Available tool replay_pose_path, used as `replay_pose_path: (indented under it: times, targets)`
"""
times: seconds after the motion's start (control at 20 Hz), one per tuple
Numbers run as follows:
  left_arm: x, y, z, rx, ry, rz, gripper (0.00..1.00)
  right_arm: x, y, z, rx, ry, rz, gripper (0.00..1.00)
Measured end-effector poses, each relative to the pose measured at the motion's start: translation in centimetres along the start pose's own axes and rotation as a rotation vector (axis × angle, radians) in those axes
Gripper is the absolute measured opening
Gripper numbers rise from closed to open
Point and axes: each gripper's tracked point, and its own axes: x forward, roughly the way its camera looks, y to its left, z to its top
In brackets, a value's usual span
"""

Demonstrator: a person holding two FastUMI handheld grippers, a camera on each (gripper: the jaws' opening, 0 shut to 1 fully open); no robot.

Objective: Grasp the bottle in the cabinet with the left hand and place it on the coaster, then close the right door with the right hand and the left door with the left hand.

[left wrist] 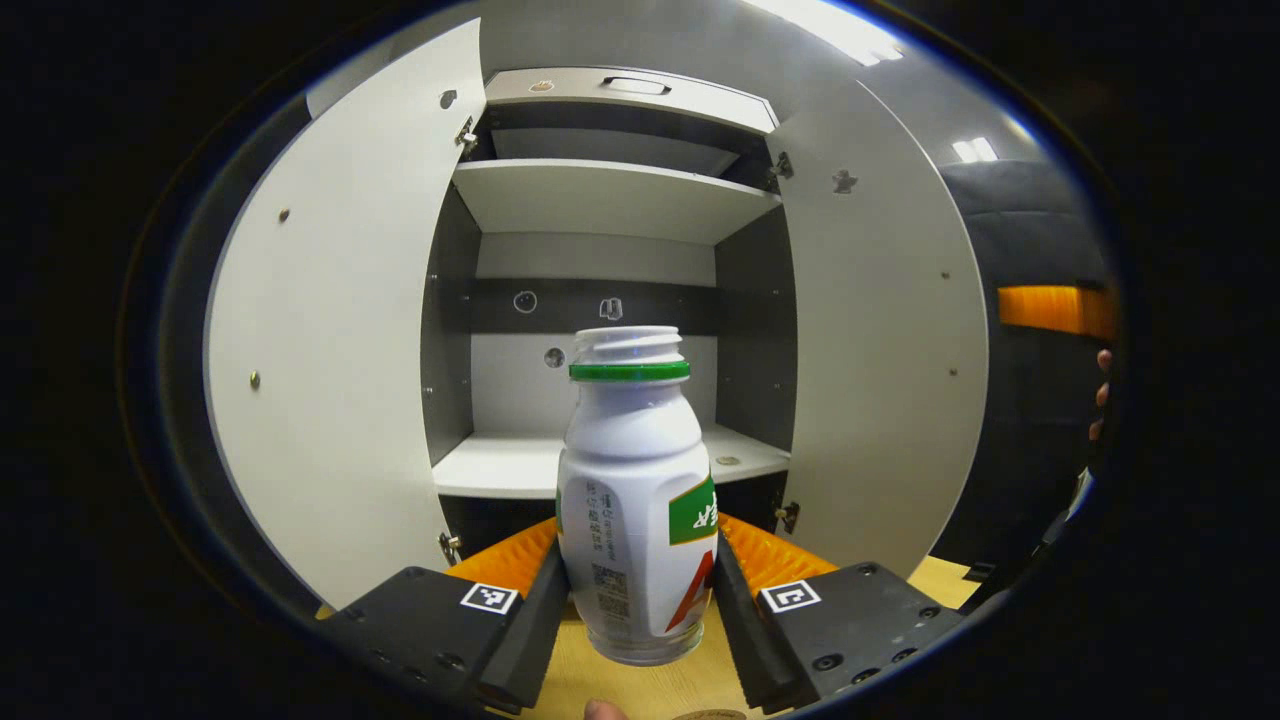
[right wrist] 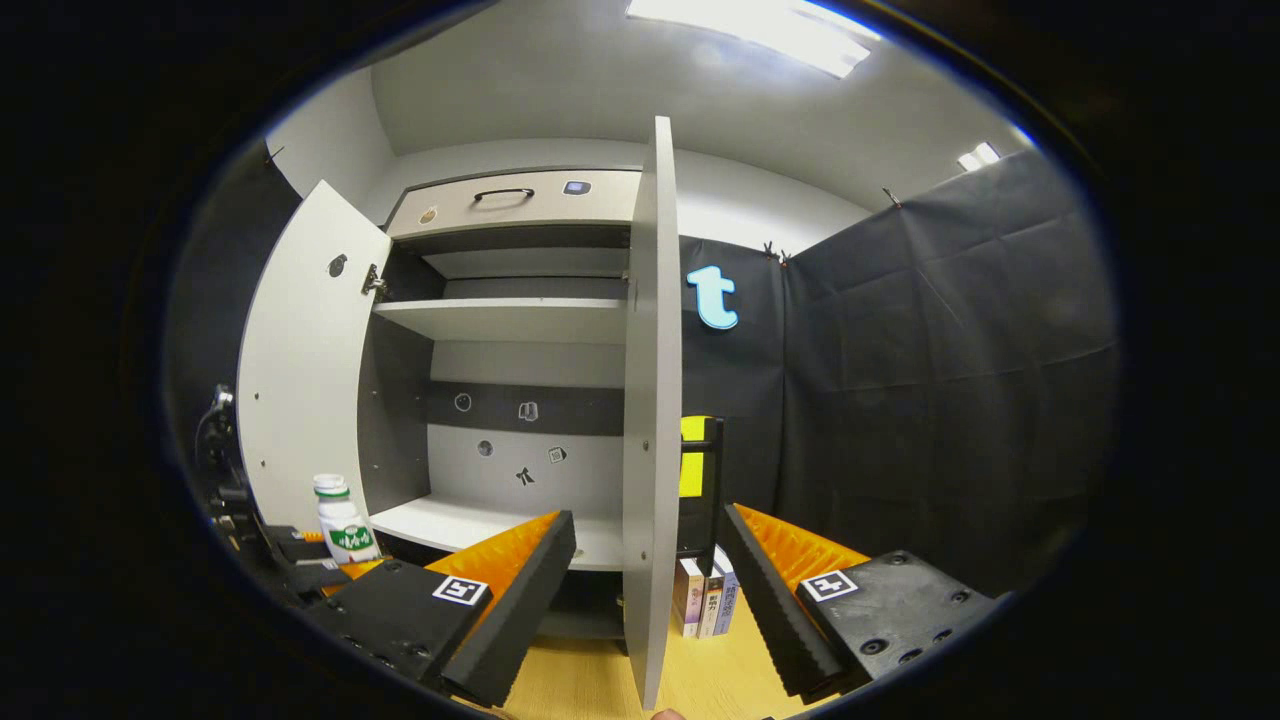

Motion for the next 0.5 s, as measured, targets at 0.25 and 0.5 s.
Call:
replay_pose_path:
  times: [0.25,0.5]
  targets:
    - [-2.3,-2.8,-7.1,-0.044,0.017,-0.026,0.74,0.5,0.4,-0.8,-0.012,0.005,0.003,0.97]
    - [-3.9,-5.3,-13.7,-0.035,0.036,-0.083,0.74,0.7,0.0,-0.6,-0.008,-0.020,-0.006,0.97]
